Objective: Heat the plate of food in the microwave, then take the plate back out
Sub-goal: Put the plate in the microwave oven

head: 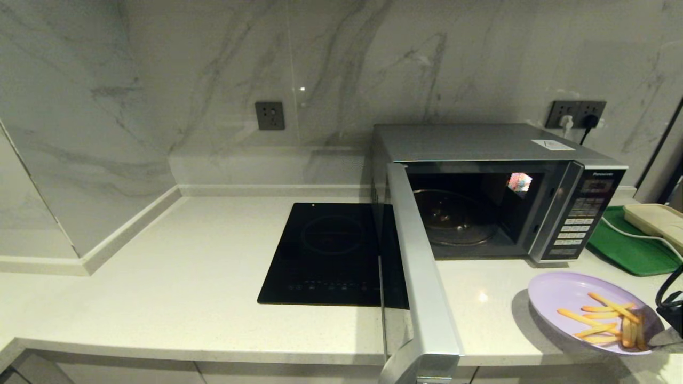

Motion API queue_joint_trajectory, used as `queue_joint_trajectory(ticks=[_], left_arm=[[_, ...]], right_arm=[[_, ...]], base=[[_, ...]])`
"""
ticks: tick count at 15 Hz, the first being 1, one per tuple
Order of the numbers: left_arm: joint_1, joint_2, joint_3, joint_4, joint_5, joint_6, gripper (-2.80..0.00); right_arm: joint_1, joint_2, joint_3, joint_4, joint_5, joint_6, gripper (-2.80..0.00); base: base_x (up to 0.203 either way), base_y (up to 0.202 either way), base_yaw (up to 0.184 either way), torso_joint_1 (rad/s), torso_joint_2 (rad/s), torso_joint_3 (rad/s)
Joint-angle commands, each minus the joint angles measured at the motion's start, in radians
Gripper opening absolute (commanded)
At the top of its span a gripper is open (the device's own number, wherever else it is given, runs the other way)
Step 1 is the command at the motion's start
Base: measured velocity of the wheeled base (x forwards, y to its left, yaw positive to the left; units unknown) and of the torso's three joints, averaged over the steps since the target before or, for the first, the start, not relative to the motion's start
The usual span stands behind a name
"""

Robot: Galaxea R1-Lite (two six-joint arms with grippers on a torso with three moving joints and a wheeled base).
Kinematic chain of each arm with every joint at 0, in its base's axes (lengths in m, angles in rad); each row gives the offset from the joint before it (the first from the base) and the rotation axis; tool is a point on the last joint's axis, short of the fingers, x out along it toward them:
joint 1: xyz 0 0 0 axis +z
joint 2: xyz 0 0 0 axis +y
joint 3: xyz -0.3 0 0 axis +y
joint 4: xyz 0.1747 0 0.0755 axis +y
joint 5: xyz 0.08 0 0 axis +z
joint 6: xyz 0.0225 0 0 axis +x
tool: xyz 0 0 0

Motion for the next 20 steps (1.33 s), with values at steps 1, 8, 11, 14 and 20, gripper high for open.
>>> queue_joint_trajectory(ticks=[1,8,11,14,20], left_arm=[[0.000,0.000,0.000,0.000,0.000,-0.001,-2.80],[0.000,0.000,0.000,0.000,0.000,-0.001,-2.80],[0.000,0.000,0.000,0.000,0.000,-0.001,-2.80],[0.000,0.000,0.000,0.000,0.000,-0.001,-2.80],[0.000,0.000,0.000,0.000,0.000,-0.001,-2.80]], right_arm=[[0.045,-0.069,0.007,0.002,0.063,0.021,-2.80],[0.291,0.027,-0.119,-0.016,0.073,0.292,-2.80],[0.411,0.078,-0.152,-0.076,0.034,0.379,-2.80],[0.485,0.141,-0.209,-0.087,-0.009,0.435,-2.80],[0.513,0.241,-0.337,-0.089,-0.051,0.459,-2.80]], base=[[0.000,0.000,0.000,0.000,0.00,0.000],[0.000,0.000,0.000,0.000,0.00,0.000],[0.000,0.000,0.000,0.000,0.00,0.000],[0.000,0.000,0.000,0.000,0.00,0.000],[0.000,0.000,0.000,0.000,0.00,0.000]])
